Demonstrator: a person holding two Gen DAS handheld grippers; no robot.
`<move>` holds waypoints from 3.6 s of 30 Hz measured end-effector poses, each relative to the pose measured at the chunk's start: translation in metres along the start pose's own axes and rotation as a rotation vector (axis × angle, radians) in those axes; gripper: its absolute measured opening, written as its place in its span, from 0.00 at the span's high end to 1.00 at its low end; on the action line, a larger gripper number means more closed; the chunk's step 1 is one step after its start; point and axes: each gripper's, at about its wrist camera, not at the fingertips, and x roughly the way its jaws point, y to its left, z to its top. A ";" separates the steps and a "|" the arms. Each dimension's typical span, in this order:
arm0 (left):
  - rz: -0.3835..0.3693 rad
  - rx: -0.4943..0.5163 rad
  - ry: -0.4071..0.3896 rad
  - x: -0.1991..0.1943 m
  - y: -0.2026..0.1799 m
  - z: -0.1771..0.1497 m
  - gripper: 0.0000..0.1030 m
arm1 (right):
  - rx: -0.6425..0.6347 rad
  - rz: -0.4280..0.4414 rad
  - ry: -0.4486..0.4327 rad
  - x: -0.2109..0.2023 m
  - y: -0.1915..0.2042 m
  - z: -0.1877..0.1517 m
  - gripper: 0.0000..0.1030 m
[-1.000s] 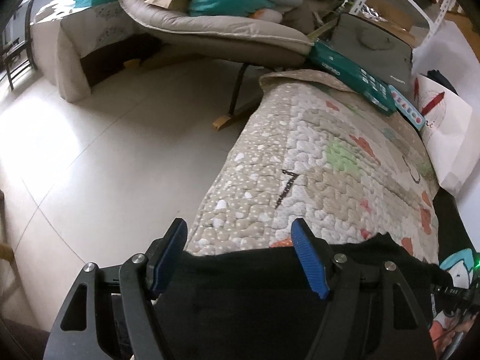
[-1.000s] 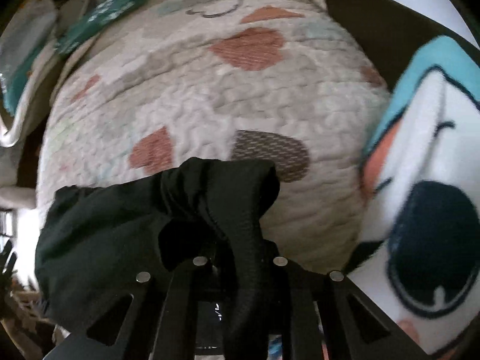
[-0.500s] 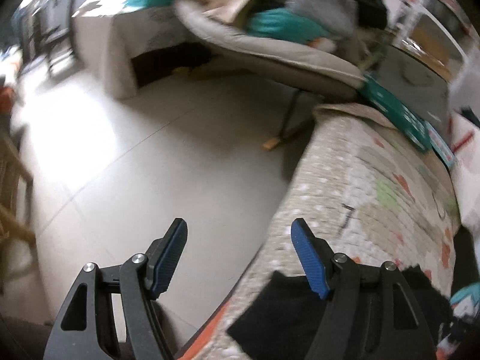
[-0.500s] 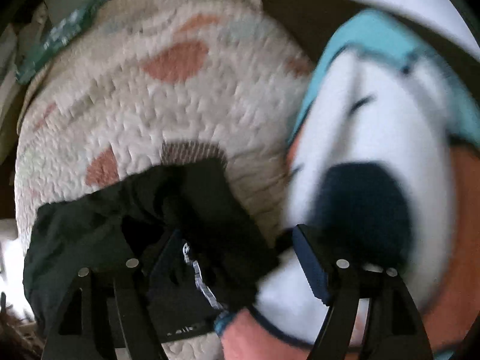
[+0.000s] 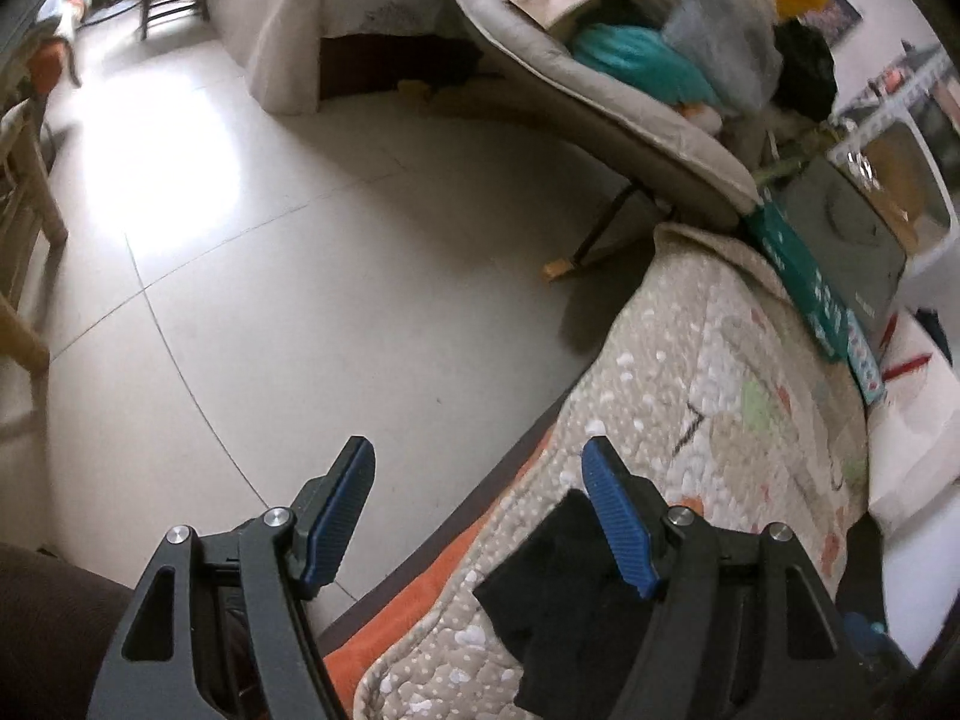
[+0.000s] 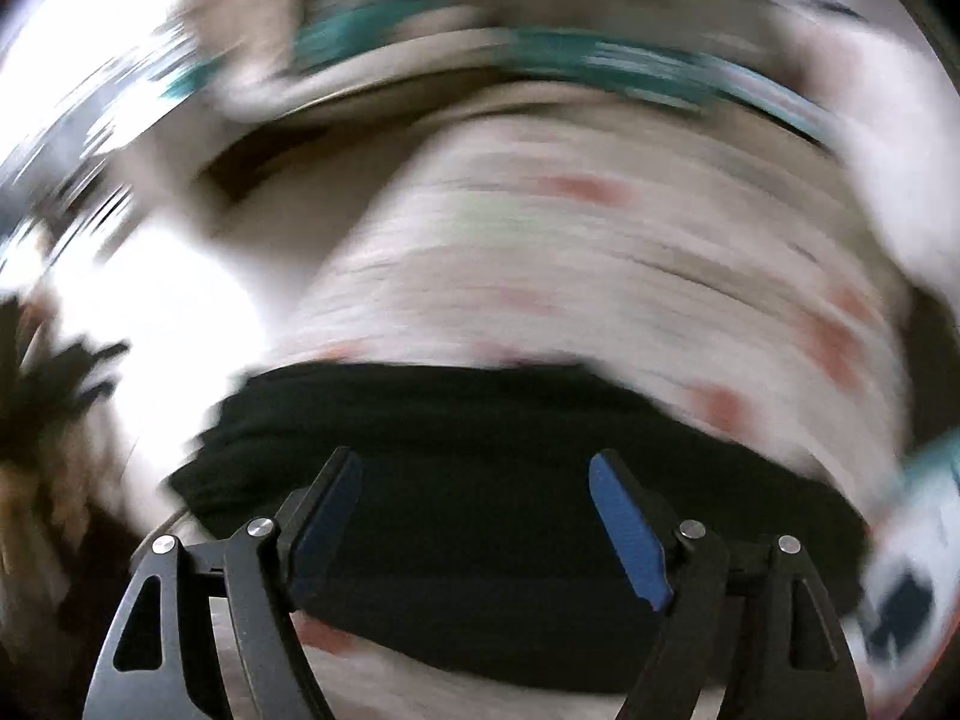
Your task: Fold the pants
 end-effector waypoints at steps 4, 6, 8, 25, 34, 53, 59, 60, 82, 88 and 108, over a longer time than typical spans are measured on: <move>-0.006 -0.066 -0.005 -0.001 0.014 0.011 0.31 | -0.219 0.068 0.040 0.065 0.076 0.028 0.48; -0.016 -0.091 -0.002 0.000 0.020 0.016 0.31 | -0.299 0.070 0.052 0.090 0.099 0.036 0.48; -0.019 -0.104 0.000 0.000 0.022 0.020 0.31 | -0.364 0.080 0.089 0.111 0.114 0.036 0.48; 0.037 -0.168 0.038 0.014 0.036 0.023 0.31 | -0.265 0.109 0.208 0.181 0.117 0.087 0.91; 0.037 -0.205 0.070 0.018 0.044 0.016 0.31 | -0.176 0.170 0.202 0.163 0.094 0.098 0.42; 0.046 -0.211 0.083 0.022 0.043 0.015 0.31 | -0.287 0.040 0.226 0.176 0.109 0.074 0.83; 0.051 -0.209 0.088 0.023 0.044 0.015 0.31 | -0.298 -0.004 0.121 0.157 0.122 0.080 0.93; 0.051 -0.211 0.088 0.023 0.045 0.015 0.31 | -0.299 -0.005 0.086 0.148 0.124 0.084 0.98; -0.049 0.184 0.201 0.027 -0.025 -0.070 0.31 | -0.197 0.277 0.247 0.154 0.062 0.082 0.51; -0.058 0.300 0.288 0.050 -0.043 -0.089 0.89 | -0.411 0.183 0.239 0.169 0.099 0.066 0.84; -0.149 -0.111 0.380 0.062 0.020 -0.063 0.64 | -0.279 0.186 0.241 0.183 0.106 0.083 0.67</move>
